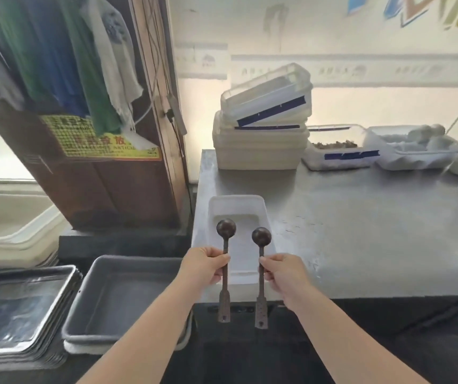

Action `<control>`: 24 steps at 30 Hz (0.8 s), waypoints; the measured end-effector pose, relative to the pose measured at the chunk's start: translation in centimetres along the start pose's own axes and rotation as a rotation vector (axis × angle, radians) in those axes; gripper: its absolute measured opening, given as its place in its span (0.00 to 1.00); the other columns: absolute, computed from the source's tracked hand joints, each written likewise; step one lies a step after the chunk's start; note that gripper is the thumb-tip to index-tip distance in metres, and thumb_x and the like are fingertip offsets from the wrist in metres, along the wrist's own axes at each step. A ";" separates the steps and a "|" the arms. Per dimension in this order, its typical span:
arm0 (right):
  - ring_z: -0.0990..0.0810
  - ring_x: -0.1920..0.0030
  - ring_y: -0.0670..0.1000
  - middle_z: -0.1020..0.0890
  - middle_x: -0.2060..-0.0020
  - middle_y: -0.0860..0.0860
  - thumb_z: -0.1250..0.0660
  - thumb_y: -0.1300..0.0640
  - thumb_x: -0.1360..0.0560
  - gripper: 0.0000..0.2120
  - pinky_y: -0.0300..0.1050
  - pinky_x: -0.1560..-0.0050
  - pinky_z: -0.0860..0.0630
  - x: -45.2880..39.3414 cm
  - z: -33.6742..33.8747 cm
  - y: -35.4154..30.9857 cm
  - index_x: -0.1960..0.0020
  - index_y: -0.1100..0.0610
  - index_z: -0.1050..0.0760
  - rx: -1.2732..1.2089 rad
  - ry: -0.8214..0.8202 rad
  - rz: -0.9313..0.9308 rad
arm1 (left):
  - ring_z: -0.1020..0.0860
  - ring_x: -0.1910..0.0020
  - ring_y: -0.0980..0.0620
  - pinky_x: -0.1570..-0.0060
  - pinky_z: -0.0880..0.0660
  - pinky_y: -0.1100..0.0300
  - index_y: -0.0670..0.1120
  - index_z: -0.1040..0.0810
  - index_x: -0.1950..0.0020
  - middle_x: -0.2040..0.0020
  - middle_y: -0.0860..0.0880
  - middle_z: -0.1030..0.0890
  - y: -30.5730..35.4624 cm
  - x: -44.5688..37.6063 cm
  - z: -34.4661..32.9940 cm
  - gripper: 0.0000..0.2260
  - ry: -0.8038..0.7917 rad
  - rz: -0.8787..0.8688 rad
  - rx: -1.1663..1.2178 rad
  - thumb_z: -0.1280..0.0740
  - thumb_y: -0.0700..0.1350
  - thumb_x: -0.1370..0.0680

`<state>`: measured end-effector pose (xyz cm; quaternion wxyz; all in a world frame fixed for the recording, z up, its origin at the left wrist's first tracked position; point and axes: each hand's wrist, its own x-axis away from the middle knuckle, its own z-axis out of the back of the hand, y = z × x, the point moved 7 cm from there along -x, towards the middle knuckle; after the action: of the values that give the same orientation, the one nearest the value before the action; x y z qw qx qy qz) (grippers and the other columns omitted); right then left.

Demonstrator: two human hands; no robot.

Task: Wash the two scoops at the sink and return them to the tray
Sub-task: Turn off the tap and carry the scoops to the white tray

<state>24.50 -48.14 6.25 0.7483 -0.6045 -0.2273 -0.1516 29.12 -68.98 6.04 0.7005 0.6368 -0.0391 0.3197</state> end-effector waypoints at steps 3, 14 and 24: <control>0.25 0.70 0.48 0.17 0.65 0.56 0.32 0.60 0.23 0.07 0.37 0.74 0.29 -4.1 -1.2 -1.3 0.57 0.60 0.17 -0.018 0.042 -0.045 | 0.19 0.71 0.55 0.70 0.22 0.65 0.45 0.17 0.59 0.68 0.49 0.16 1.0 -4.5 -0.7 0.04 -0.021 0.027 -0.057 0.26 0.45 0.27; 0.18 0.60 0.59 0.15 0.63 0.56 0.37 0.60 0.24 0.12 0.53 0.57 0.21 -18.3 -5.7 -1.4 0.62 0.61 0.17 0.289 0.158 -0.063 | 0.16 0.54 0.42 0.51 0.18 0.48 0.41 0.17 0.55 0.55 0.39 0.15 0.9 -17.0 -5.1 0.04 -0.040 0.126 -0.141 0.32 0.38 0.25; 0.25 0.64 0.54 0.22 0.66 0.54 0.42 0.61 0.22 0.15 0.43 0.70 0.35 -22.0 -7.0 2.6 0.67 0.57 0.27 0.660 0.111 -0.077 | 0.25 0.63 0.48 0.67 0.31 0.59 0.44 0.25 0.63 0.62 0.45 0.21 -3.4 -19.5 -7.7 0.07 0.019 0.187 -0.507 0.37 0.39 0.25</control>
<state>8.18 -55.47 -8.62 0.9086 -0.3116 -0.2456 -0.1308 12.66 -69.67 -7.35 0.8055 0.4316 -0.1698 0.3690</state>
